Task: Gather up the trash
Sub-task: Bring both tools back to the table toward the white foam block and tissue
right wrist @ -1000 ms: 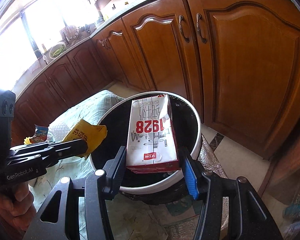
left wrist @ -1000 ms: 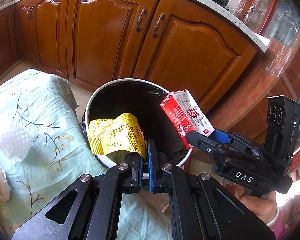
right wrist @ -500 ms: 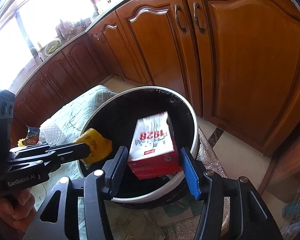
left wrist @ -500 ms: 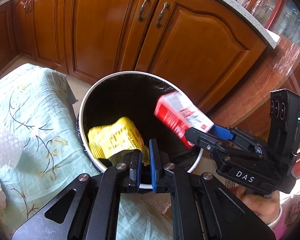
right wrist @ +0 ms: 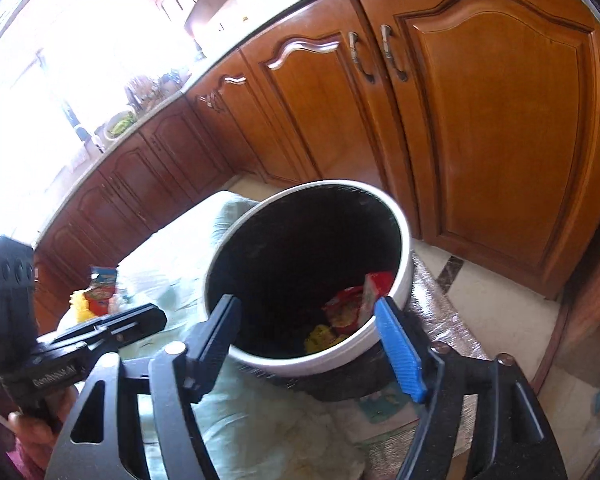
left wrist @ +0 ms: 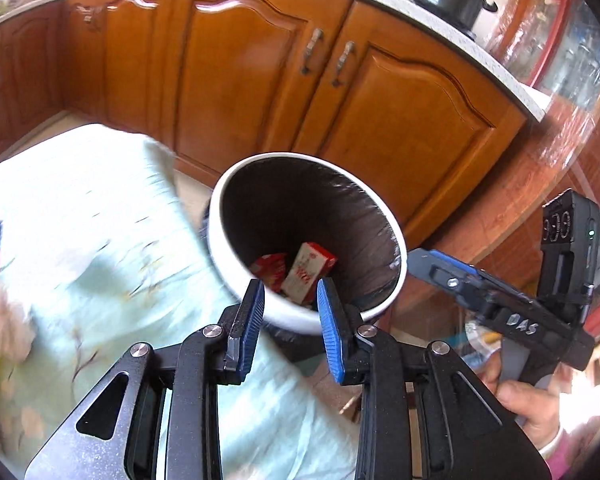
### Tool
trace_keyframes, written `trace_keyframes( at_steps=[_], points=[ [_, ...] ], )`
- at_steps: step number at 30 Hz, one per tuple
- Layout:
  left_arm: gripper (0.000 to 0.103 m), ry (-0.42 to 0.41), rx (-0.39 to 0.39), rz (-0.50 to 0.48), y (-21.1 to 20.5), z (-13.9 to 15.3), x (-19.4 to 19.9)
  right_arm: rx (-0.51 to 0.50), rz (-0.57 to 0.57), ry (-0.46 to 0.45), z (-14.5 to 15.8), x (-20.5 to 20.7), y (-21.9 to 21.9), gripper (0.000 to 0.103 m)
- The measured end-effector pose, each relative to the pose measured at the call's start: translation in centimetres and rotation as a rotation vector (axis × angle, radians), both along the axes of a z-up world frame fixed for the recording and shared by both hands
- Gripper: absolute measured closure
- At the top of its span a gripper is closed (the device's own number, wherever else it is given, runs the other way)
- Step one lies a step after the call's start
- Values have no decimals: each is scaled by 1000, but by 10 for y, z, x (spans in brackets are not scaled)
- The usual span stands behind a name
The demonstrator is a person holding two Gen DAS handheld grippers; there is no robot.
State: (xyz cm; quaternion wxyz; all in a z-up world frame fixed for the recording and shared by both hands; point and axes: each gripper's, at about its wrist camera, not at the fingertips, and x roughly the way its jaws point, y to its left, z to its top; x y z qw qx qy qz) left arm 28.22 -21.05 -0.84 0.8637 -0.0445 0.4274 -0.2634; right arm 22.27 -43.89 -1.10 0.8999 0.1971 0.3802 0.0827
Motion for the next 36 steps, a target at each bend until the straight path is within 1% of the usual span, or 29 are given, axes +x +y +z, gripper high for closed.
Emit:
trace_keyframes(
  at_steps=[3,7,14,19,25,30,32,34,35,36],
  points=[
    [71,-17,1,56,21,-3,-19,24,19,-16,1,-12,16,27],
    [71,-15,-7,124,53,-8,-42,63,62,-27,-1,-24,44,24],
    [71,-20,4,220,104,-11,-72,104,166,-11,-5,-37,98,24],
    [71,-21,-11,291,147,-12,-90,102,232,-4,-6,-40,135,24],
    [70,-7,-36,375,188,-16,-103,99,289,1,-5,-39,165,24],
    [70,-14,-17,450,217,-18,-111,85,326,0,-3,-35,184,24],
    [65,-3,-12,492,230,-20,-110,78,340,5,-4,-30,193,24],
    [57,16,-18,537,243,-23,-108,72,357,10,-4,-23,204,24],
    [55,24,-22,556,249,-25,-107,69,368,11,-4,-20,209,24],
    [50,32,-22,572,252,-26,-105,65,380,10,-5,-15,215,25]
  ],
)
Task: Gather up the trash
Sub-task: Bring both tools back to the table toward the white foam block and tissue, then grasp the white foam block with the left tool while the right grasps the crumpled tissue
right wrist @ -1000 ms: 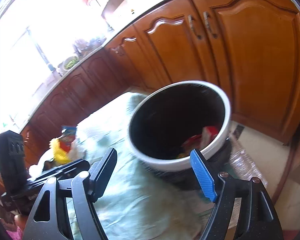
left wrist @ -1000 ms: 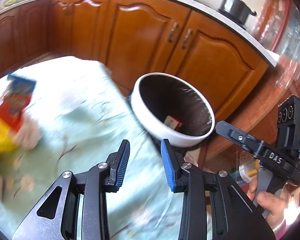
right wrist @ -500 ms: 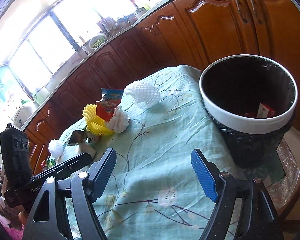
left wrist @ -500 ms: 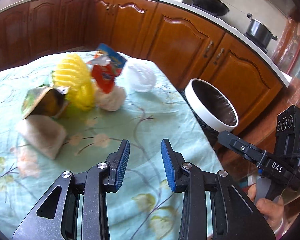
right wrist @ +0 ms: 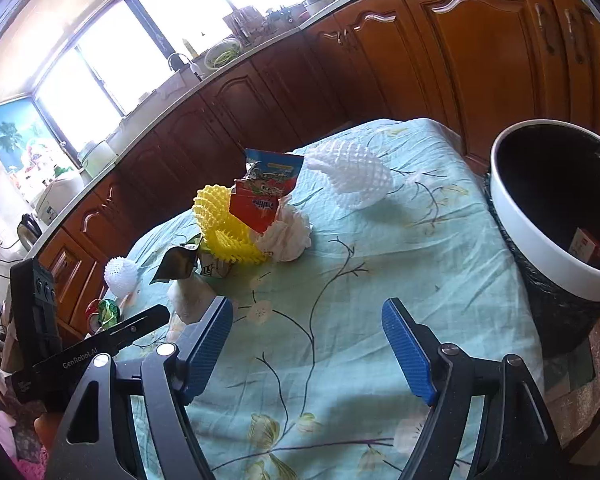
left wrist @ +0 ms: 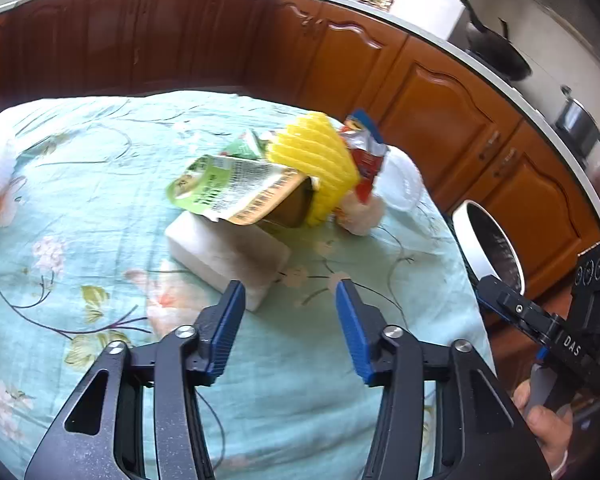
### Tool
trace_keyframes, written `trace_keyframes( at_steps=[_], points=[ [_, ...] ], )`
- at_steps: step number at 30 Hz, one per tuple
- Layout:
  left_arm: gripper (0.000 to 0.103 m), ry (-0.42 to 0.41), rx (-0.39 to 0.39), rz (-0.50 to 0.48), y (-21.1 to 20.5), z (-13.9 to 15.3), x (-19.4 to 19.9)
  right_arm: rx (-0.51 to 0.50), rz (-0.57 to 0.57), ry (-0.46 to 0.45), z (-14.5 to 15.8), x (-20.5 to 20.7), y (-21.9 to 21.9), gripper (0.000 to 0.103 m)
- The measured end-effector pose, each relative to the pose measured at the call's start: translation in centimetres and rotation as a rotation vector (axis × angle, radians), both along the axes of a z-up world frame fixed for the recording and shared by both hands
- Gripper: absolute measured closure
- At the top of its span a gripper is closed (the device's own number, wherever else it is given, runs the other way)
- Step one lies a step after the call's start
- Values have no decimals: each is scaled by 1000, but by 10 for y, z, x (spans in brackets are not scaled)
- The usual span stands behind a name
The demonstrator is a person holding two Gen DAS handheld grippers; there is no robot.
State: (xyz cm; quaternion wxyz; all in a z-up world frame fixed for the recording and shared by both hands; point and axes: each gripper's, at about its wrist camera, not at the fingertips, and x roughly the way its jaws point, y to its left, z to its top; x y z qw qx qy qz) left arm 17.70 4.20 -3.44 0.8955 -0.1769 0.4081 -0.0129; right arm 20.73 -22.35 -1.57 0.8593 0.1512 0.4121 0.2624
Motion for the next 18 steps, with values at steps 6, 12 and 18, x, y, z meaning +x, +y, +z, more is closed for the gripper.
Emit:
trace_keyframes(
  at_steps=[6,12,18],
  points=[
    [36,42,13,54,12,-12,16,-39,54,20,-11,37,32,35],
    [36,96,-44,72,20,-32,34,-45,75,65,-28,79,58,45],
    [42,104,-89,61,26,-40,42,-25,93,121,-47,99,69,86]
  ],
)
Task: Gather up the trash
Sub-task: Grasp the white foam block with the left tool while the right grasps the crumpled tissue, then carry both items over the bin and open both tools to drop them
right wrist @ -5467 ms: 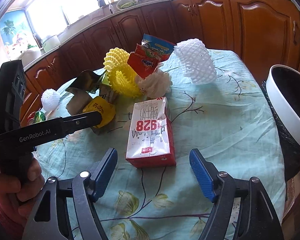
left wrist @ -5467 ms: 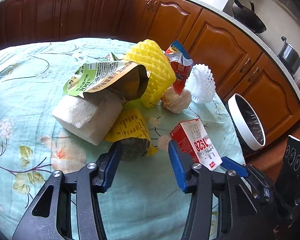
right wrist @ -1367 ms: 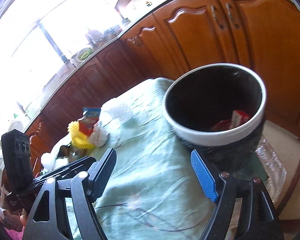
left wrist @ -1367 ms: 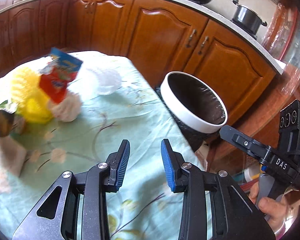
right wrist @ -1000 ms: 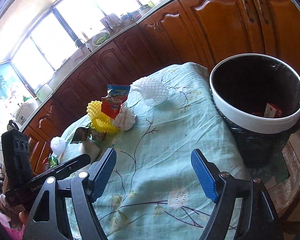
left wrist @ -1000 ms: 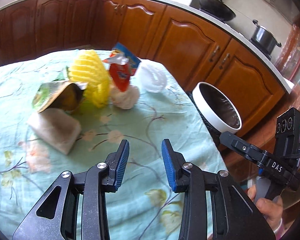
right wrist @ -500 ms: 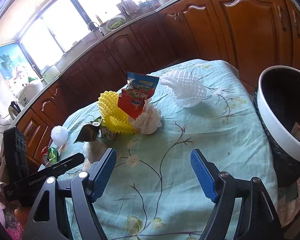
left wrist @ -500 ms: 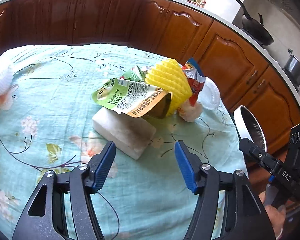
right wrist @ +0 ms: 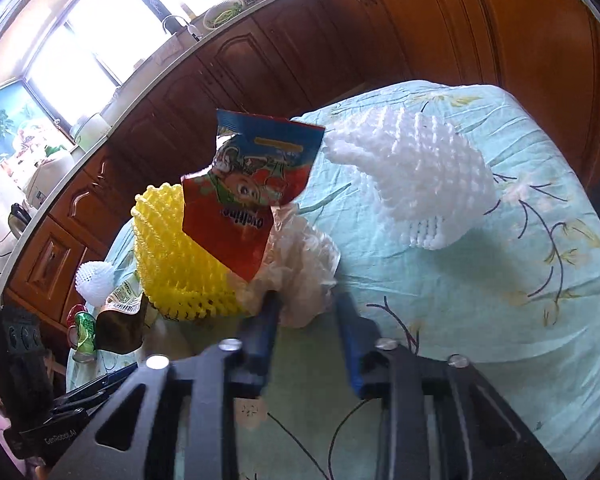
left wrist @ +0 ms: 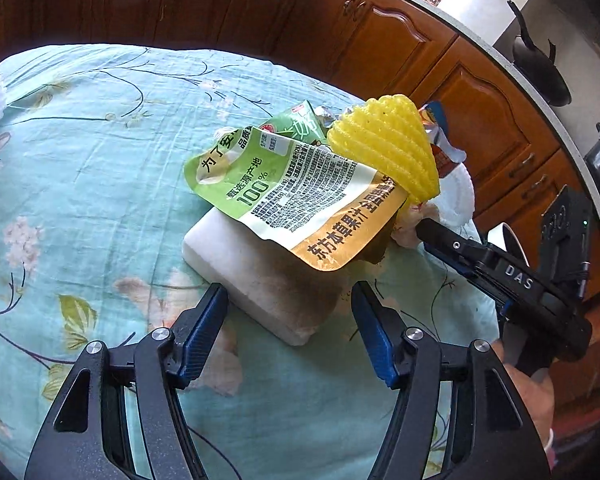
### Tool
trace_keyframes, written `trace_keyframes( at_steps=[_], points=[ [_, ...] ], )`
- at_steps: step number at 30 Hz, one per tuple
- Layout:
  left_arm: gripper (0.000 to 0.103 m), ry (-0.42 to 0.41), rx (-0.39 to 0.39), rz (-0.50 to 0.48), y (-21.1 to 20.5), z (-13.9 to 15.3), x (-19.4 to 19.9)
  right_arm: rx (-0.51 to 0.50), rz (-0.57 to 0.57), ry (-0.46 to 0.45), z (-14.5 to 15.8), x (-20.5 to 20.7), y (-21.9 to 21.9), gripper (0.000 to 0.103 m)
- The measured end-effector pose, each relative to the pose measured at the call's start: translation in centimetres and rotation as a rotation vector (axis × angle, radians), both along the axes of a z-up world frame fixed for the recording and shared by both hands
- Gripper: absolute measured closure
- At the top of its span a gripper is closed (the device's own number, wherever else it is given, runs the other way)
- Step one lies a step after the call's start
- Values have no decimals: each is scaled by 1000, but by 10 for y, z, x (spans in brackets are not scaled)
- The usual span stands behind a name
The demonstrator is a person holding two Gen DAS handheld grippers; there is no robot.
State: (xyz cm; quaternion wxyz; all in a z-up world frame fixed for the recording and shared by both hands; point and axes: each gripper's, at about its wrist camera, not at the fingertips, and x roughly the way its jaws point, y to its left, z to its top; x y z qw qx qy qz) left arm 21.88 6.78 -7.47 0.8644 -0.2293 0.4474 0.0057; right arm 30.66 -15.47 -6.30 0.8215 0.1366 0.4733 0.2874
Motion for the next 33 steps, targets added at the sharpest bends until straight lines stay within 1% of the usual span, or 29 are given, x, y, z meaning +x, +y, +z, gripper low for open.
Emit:
trace_keyframes(
  at_steps=[1,2,5,8,10,13,16,21,27,33],
  points=[
    [50,-2,12,0,-1,0,0,1,0,-6,1,-1,0,86],
    [51,-4,23,-3,0,0,-1,-1,1,-18,3,-4,0,92],
    [58,-16,20,-13,0,0,-5,-8,4,-39,7,-15,-3,93],
    [74,-29,21,-26,1,3,-14,3,3,-44,10,-27,-11,94],
    [86,-43,29,-35,0,8,-19,9,3,-44,11,-35,-16,94],
    [97,-64,38,-65,-5,15,-27,22,1,-45,13,-49,-23,94],
    [99,-81,57,-89,-13,23,-35,33,-8,-51,17,-62,-31,94],
    [100,-117,86,-146,-35,37,-49,42,-39,-85,30,-85,-52,94],
    [100,-154,94,-227,-64,49,-60,45,-91,-117,45,-106,-83,94],
    [100,-171,97,-296,-89,55,-57,33,-157,-141,52,-125,-114,94]
  ],
)
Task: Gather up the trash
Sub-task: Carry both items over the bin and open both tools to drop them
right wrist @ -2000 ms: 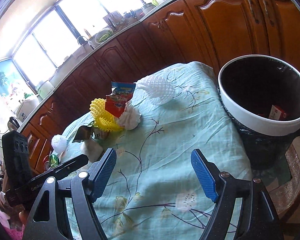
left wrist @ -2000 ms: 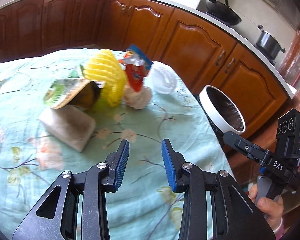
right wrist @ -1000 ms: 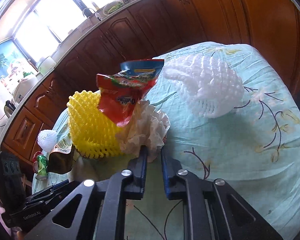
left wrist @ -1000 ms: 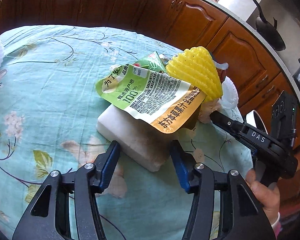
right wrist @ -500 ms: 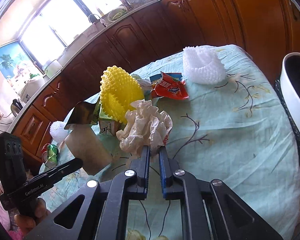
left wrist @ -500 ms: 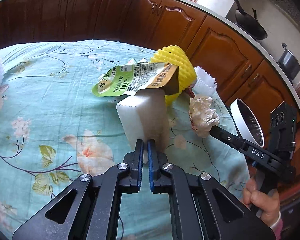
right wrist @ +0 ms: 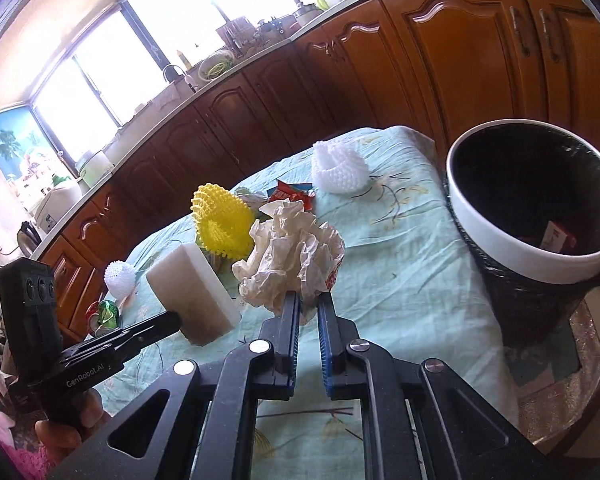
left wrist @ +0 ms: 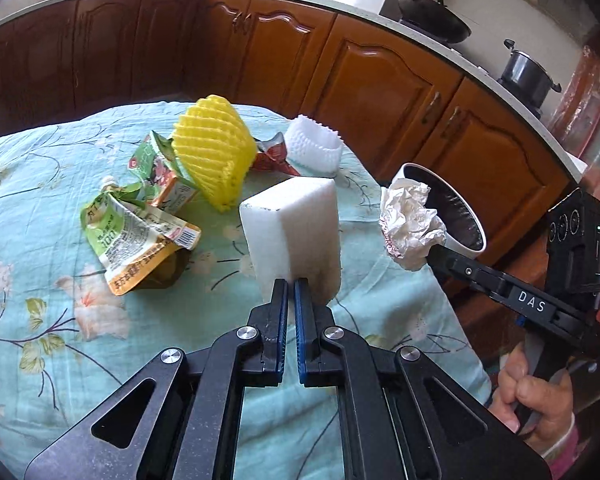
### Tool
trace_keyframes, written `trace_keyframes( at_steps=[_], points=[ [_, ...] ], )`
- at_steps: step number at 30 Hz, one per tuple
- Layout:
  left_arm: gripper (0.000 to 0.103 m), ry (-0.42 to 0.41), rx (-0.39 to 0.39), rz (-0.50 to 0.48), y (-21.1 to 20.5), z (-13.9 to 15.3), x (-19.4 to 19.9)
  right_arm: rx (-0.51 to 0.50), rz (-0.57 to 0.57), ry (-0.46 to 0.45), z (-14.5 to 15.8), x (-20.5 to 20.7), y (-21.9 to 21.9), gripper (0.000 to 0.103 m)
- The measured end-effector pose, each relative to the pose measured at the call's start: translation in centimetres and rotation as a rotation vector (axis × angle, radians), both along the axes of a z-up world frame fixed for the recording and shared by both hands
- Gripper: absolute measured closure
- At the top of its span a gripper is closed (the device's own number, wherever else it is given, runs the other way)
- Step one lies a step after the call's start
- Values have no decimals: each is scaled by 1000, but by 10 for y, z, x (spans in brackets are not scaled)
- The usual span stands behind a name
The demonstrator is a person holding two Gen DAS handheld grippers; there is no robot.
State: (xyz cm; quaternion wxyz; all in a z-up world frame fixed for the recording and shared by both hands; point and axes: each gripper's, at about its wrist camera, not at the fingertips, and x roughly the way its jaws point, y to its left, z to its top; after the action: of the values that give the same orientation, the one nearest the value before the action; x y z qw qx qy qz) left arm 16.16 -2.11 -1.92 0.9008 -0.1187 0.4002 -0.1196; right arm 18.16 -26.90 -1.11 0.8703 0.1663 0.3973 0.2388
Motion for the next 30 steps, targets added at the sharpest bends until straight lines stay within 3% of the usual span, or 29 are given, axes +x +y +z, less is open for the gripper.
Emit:
trace_keyframes(
  at_steps=[14,30],
  points=[
    [100,-33,29,-155,-69,15,23,3,-152,-21,8,-11,-76,94],
    [100,-62,44,-300,-147,30,69,-33,-293,-38,11,11,-144,94]
  ],
)
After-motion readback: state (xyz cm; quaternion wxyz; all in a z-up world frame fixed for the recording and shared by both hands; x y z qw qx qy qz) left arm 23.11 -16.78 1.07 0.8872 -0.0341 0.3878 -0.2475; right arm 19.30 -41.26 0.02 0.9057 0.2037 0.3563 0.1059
